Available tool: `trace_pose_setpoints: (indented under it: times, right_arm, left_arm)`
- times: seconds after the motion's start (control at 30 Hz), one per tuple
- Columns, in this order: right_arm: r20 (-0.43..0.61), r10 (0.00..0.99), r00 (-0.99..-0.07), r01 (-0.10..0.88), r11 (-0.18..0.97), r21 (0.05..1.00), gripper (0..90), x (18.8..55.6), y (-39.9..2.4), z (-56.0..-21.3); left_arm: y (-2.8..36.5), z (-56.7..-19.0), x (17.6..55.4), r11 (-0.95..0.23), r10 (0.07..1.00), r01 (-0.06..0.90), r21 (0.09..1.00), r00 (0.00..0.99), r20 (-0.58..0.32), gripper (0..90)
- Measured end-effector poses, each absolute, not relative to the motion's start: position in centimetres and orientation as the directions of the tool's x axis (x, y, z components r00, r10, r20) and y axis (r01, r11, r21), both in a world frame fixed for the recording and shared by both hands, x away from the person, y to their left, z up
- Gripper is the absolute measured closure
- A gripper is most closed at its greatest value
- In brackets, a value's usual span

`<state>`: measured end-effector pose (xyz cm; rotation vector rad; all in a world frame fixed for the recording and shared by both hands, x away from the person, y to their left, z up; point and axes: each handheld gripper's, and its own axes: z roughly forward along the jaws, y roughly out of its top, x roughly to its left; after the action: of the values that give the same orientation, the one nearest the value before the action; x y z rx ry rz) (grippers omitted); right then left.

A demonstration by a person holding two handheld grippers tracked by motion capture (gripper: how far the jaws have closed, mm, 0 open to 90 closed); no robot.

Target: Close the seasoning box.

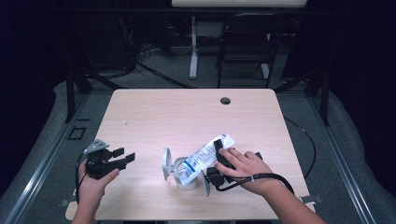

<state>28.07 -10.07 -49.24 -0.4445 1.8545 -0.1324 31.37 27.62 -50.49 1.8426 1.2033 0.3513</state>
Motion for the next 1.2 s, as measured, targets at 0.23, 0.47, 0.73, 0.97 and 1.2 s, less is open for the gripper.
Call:
trace_pose_setpoints:
  times: [0.23,0.47,0.73,0.97,1.2]
  right_arm:
    - [-0.894,-0.361,-0.265,-0.24,0.923,-0.301,58.6,28.09,-10.07,-49.24]
    - [-0.892,-0.365,-0.266,-0.237,0.922,-0.306,59.5,28.03,-10.0,-49.19]
    - [-0.893,-0.362,-0.268,-0.239,0.923,-0.302,60.7,28.0,-9.9,-49.13]
    - [-0.892,-0.363,-0.27,-0.234,0.923,-0.305,61.4,27.94,-9.82,-49.04]
    - [-0.892,-0.359,-0.276,-0.23,0.925,-0.301,62.3,27.94,-9.78,-48.99]
  left_arm:
    - [27.67,-50.5,31.38,-0.143,0.845,0.597,0.79,0.489,-0.217,42.3]
    - [27.68,-50.52,31.39,-0.144,0.845,0.597,0.789,0.489,-0.216,42.3]
    - [27.75,-50.47,31.37,-0.144,0.844,0.598,0.789,0.49,-0.218,42.3]
    - [27.75,-50.44,31.36,-0.145,0.843,0.597,0.789,0.491,-0.217,42.3]
    - [27.72,-50.5,31.37,-0.143,0.844,0.597,0.789,0.49,-0.218,42.3]
